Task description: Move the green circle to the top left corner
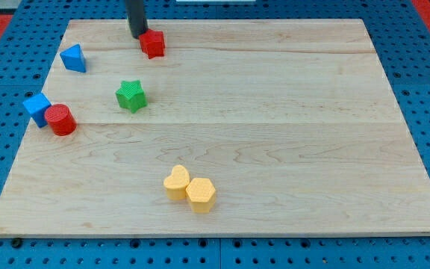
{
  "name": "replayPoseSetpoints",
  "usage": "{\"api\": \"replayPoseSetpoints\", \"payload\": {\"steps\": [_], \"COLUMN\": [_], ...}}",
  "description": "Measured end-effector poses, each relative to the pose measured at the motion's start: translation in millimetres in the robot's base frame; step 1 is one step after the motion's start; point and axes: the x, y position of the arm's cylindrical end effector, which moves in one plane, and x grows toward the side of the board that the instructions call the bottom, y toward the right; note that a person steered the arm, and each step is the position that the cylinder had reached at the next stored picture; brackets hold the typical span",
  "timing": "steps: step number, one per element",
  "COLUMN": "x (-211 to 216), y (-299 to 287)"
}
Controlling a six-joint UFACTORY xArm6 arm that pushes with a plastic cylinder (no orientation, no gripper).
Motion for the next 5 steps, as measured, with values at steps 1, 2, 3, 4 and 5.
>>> {"api": "replayPoseSetpoints", "payload": {"steps": [1,2,3,4,5], "x": [-11,-38,-40,-41,-41], "y": [29,35,23,-19,-41]}}
